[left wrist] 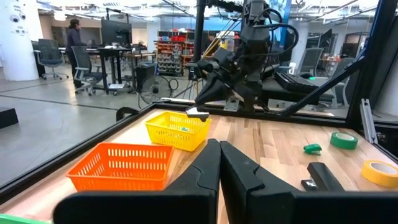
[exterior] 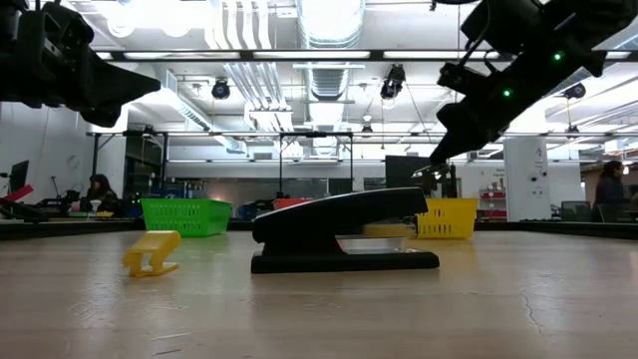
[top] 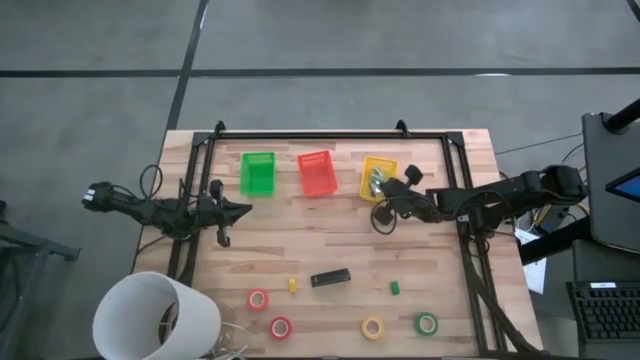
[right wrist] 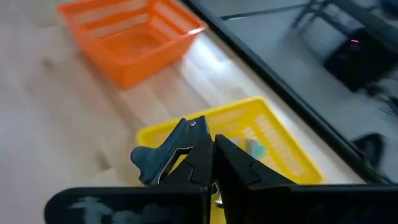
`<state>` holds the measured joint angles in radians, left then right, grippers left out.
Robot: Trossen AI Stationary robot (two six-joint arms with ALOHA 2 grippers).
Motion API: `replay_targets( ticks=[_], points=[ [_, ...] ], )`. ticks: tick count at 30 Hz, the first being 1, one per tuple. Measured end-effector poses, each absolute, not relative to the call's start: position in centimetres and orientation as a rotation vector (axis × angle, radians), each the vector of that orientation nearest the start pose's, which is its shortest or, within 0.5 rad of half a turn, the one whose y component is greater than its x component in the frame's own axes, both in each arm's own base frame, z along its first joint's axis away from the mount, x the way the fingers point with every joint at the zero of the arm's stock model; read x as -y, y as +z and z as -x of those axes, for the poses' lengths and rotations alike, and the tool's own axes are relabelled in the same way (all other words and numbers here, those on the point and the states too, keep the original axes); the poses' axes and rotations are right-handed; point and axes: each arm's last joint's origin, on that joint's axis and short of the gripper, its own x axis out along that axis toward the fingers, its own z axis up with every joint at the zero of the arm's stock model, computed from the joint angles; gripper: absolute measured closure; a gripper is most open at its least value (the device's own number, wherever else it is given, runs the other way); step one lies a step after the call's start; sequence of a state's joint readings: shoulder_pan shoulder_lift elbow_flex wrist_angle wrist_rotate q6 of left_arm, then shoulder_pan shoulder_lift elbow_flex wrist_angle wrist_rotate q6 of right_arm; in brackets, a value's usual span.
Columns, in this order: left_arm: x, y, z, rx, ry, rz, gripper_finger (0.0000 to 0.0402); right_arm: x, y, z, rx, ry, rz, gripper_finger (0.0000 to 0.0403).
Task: Pick and place Stapler, Stapler remover, tape
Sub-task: Put the black staple remover into the yellow bin
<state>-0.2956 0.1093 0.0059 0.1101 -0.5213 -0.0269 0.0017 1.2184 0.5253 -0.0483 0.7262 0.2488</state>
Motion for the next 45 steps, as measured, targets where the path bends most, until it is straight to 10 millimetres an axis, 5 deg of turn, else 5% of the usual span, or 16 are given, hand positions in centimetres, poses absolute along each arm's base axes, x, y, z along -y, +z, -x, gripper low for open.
replay_targets(
  ticks=[45],
  points=[
    [1.5,16.7,-10.0,0.01,0.225,0.03,0.0392,3.3,15.2,-21.7,-0.684,-0.843,-0.043,0.0393]
  ],
)
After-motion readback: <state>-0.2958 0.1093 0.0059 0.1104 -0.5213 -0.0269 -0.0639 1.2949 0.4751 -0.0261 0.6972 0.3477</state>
